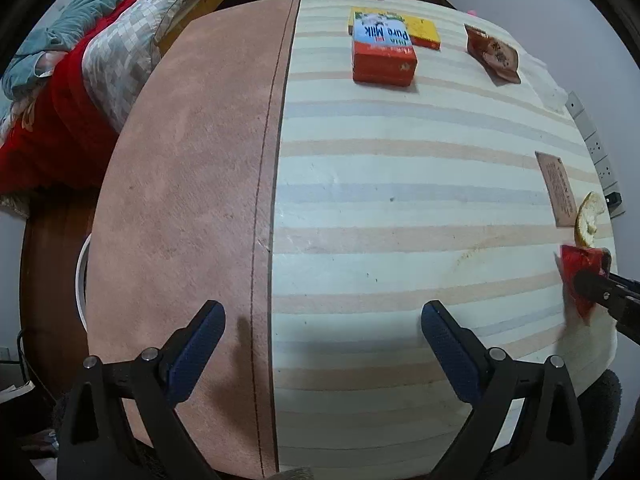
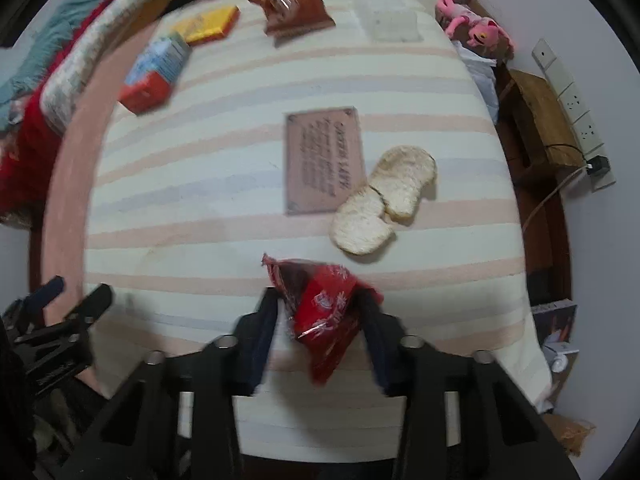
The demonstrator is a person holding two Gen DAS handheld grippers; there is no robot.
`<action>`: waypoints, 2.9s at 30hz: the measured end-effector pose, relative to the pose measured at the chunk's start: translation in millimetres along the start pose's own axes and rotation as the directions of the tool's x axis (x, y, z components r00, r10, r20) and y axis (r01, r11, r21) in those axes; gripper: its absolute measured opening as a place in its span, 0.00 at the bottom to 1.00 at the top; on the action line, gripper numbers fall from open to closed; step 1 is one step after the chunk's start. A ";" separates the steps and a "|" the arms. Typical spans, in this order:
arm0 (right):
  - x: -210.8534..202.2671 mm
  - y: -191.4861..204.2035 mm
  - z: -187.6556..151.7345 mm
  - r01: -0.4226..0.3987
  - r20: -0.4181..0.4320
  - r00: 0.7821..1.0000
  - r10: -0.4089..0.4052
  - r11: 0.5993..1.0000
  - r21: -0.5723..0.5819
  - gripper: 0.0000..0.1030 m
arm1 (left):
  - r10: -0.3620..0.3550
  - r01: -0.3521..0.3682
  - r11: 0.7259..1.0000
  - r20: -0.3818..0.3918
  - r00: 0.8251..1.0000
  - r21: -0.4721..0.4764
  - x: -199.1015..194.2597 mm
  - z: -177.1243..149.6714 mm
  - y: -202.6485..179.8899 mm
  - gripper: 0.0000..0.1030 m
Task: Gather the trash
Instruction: 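Grasp the Pure Milk carton with the left tool while the right tool grasps the red candy wrapper, then carry both items over the white bin and open both tools to drop them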
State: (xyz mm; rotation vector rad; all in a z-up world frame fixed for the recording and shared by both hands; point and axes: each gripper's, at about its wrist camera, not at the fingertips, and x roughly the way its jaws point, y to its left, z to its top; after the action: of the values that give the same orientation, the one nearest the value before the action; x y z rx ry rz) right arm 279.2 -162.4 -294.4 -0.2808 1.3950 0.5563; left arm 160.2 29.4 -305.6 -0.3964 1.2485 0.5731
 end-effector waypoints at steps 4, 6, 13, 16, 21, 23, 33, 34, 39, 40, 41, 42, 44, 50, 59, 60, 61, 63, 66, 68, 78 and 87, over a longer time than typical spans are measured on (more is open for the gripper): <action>-26.7 14.8 12.9 -0.069 0.066 0.995 0.070 0.998 -0.011 0.28 | -0.018 0.019 1.000 0.029 0.999 -0.007 -12.2 17.1 3.8 0.97; -36.0 17.7 25.7 -0.101 0.107 0.989 0.101 0.995 -0.002 0.28 | -0.017 0.017 1.000 0.046 0.999 -0.005 -16.7 32.1 4.2 0.97; -25.5 15.5 99.2 -0.071 0.133 0.989 0.061 0.995 0.072 0.27 | -0.033 0.034 0.999 0.071 0.997 -0.002 -8.3 113.3 4.4 0.97; -6.1 7.1 128.2 -0.056 0.104 0.994 0.044 0.992 0.116 0.27 | -0.072 0.072 0.997 0.040 0.997 -0.014 7.9 153.1 -0.8 0.97; 15.4 3.4 156.7 -0.017 0.076 0.997 0.007 0.991 0.134 0.26 | -0.108 0.108 0.994 -0.003 0.994 0.026 34.9 190.5 -20.0 0.96; 21.4 2.7 160.7 -0.006 0.066 0.998 -0.003 0.991 0.135 0.26 | -0.104 0.105 0.994 -0.014 0.994 0.040 43.7 196.2 -25.0 0.90; 31.8 4.8 164.9 0.027 0.047 0.998 -0.033 0.992 0.120 0.21 | -0.067 0.067 0.996 -0.006 0.998 0.054 54.3 190.8 -35.8 0.46; 31.2 5.8 164.5 0.028 0.049 0.998 -0.034 0.993 0.116 0.21 | -0.063 0.062 0.996 0.009 0.998 0.059 52.0 189.4 -35.5 0.45; 20.1 13.6 157.6 0.018 0.074 0.997 -0.025 0.995 0.098 0.20 | -0.008 -0.001 0.997 0.116 0.993 0.082 26.2 173.5 -30.9 0.45; 16.0 16.4 155.0 0.012 0.081 0.996 -0.019 0.996 0.093 0.20 | -0.008 -0.003 0.997 0.130 0.991 0.081 22.2 171.3 -28.3 0.45; 11.6 19.4 152.2 0.005 0.090 0.996 -0.013 0.996 0.087 0.20 | -0.005 -0.007 0.997 0.153 0.988 0.079 14.2 168.0 -26.0 0.45; 7.5 21.8 149.7 -0.001 0.097 0.995 -0.007 0.997 0.081 0.20 | -0.001 -0.013 0.997 0.185 0.983 0.074 2.3 161.7 -22.6 0.45; -4.5 31.0 141.6 -0.016 0.118 0.993 0.009 0.998 0.062 0.19 | -0.001 -0.013 0.998 0.227 0.974 0.061 -15.4 152.4 -17.6 0.45; -46.4 67.0 112.3 -0.077 0.182 0.980 0.076 0.997 -0.002 0.19 | -0.010 0.011 1.000 0.324 0.946 -0.001 -73.3 126.8 25.9 0.45; -111.6 166.8 61.0 -0.188 0.245 0.943 0.224 0.969 -0.160 0.19 | 0.032 0.032 0.989 0.413 0.910 -0.145 -152.7 59.2 118.5 0.45; -116.7 182.6 54.8 -0.203 0.245 0.938 0.245 0.962 -0.184 0.19 | 0.041 0.028 0.987 0.418 0.907 -0.158 -159.9 51.8 130.0 0.45; -120.3 195.9 48.5 -0.217 0.242 0.934 0.264 0.955 -0.203 0.19 | 0.051 0.022 0.986 0.421 0.906 -0.168 -164.1 46.2 138.6 0.45; -125.8 229.0 35.0 -0.251 0.228 0.924 0.308 0.936 -0.246 0.19 | 0.078 0.012 0.978 0.426 0.901 -0.206 -177.2 28.5 167.0 0.45; -126.1 274.8 16.3 -0.296 0.195 0.912 0.362 0.907 -0.300 0.19 | 0.116 -0.004 0.966 0.424 0.898 -0.257 -186.2 7.4 202.2 0.45; -121.0 305.4 6.2 -0.314 0.166 0.909 0.382 0.890 -0.331 0.19 | 0.149 -0.022 0.955 0.414 0.898 -0.296 -189.8 -8.0 231.2 0.45; -26.4 439.6 -24.5 -0.345 -0.045 0.933 0.357 0.850 -0.397 0.19 | 0.097 0.025 0.884 0.237 0.967 -0.467 -125.9 -49.7 368.8 0.45; 86.4 508.1 -10.7 -0.273 -0.200 0.958 0.205 0.867 -0.416 0.19 | -0.120 0.102 0.819 0.004 0.993 -0.564 11.4 -49.5 450.6 0.46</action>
State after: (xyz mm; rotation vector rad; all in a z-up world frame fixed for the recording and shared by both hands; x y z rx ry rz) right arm 10.2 276.9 -312.2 -0.5266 1.4474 1.0836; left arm -148.1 361.7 -318.5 -0.9759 1.0576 0.8387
